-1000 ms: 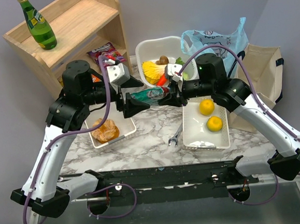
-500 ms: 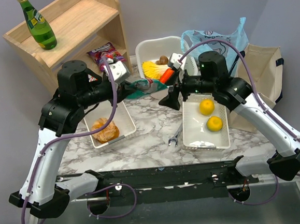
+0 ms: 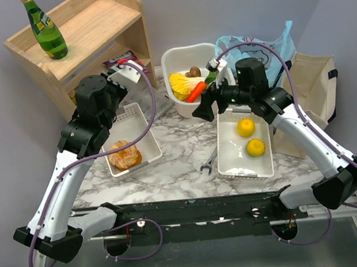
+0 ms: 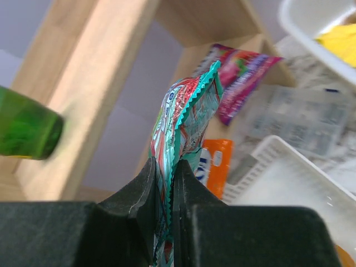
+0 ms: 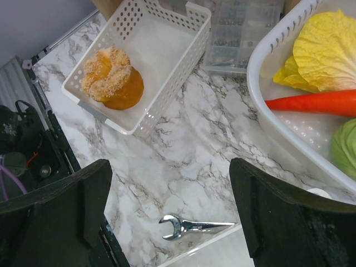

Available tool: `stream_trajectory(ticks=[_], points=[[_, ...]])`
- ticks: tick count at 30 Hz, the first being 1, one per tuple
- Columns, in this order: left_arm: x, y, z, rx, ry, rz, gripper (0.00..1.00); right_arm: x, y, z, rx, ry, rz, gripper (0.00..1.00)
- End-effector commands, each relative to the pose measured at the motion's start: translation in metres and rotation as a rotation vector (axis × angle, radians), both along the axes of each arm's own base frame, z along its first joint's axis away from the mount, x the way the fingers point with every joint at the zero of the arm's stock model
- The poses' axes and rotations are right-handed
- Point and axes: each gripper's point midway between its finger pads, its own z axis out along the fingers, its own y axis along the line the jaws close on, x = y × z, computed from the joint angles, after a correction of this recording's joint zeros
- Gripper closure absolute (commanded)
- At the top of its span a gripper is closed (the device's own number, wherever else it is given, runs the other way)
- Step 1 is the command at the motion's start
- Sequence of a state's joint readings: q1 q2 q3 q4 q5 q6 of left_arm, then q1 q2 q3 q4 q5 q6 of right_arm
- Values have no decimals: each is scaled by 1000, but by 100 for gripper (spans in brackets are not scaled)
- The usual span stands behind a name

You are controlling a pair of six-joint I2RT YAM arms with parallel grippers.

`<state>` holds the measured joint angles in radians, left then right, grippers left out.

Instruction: Untie the knot of the grocery bags and take out the mixed food

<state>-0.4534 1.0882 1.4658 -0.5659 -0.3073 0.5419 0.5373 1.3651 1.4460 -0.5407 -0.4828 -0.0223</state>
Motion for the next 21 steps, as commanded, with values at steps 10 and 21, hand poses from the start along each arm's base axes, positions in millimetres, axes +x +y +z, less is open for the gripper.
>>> stream_trajectory(ticks=[10, 21], points=[[64, 29, 17, 202, -158, 254, 100, 0, 9, -9, -10, 32, 44, 6], [112, 46, -13, 342, -145, 326, 100, -8, 0, -11, -23, 11, 35, 6]])
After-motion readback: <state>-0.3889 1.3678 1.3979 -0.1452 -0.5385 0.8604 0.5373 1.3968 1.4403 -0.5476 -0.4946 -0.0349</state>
